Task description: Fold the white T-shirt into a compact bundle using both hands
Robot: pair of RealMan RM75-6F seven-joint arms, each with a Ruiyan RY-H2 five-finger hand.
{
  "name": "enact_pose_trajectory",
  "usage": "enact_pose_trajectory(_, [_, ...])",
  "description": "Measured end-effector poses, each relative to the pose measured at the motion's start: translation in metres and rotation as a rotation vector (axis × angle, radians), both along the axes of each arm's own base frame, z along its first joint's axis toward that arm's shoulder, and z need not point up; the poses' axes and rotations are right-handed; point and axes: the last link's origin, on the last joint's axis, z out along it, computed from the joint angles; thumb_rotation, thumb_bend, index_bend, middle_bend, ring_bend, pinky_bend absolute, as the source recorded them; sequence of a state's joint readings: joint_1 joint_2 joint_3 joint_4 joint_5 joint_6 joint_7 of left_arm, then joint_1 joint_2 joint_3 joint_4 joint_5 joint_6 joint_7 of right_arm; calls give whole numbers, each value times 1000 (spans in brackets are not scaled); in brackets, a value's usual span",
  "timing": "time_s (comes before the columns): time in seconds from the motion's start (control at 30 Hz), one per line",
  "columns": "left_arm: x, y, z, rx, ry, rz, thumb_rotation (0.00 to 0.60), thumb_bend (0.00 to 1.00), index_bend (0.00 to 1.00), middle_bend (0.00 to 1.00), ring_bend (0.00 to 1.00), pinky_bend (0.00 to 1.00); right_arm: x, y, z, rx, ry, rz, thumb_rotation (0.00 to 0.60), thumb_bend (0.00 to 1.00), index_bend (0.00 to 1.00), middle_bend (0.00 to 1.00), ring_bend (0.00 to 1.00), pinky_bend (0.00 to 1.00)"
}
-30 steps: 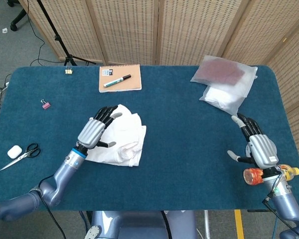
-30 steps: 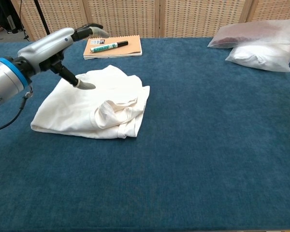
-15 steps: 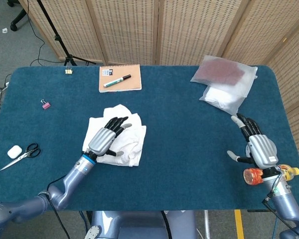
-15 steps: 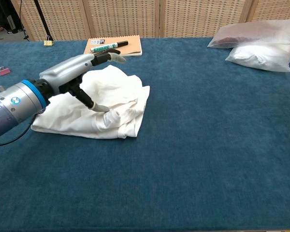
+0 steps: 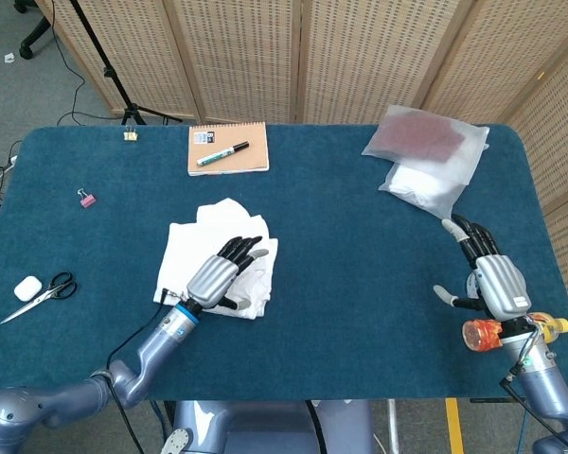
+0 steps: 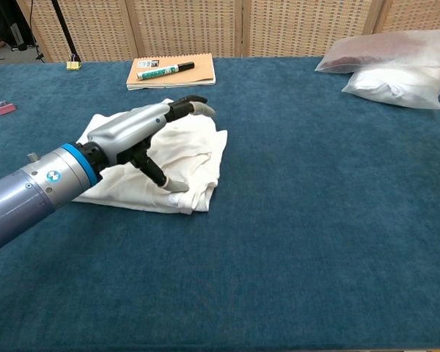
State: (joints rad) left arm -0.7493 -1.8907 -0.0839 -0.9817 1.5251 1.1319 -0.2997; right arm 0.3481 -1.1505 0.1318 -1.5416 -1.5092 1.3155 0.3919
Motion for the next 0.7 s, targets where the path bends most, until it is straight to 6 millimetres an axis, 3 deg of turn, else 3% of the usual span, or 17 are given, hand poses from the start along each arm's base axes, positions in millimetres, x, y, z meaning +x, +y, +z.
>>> enact_pose_trajectory(0.23, [-1, 5, 41, 81, -60, -21, 600, 0, 0, 0, 0, 0, 0, 1, 0, 0, 2, 3, 600, 247, 52, 0, 0, 7])
enact_pose_trajectory(0.37, [-16, 9, 78, 160, -44, -5, 600, 0, 0, 0, 0, 0, 0, 1, 1, -15, 15, 7, 600, 156, 52, 0, 0, 7])
enact_pose_trajectory(0.5, [-44, 4, 129, 266, 18, 50, 600, 0, 0, 0, 0, 0, 0, 1, 3, -61, 63, 13, 600, 9, 52, 0, 0, 7])
enact_pose_trajectory(0.7, [-106, -30, 203, 430, 151, 239, 600, 0, 0, 0, 0, 0, -1, 3, 6, -171, 206, -7, 600, 0, 0, 0, 0, 0])
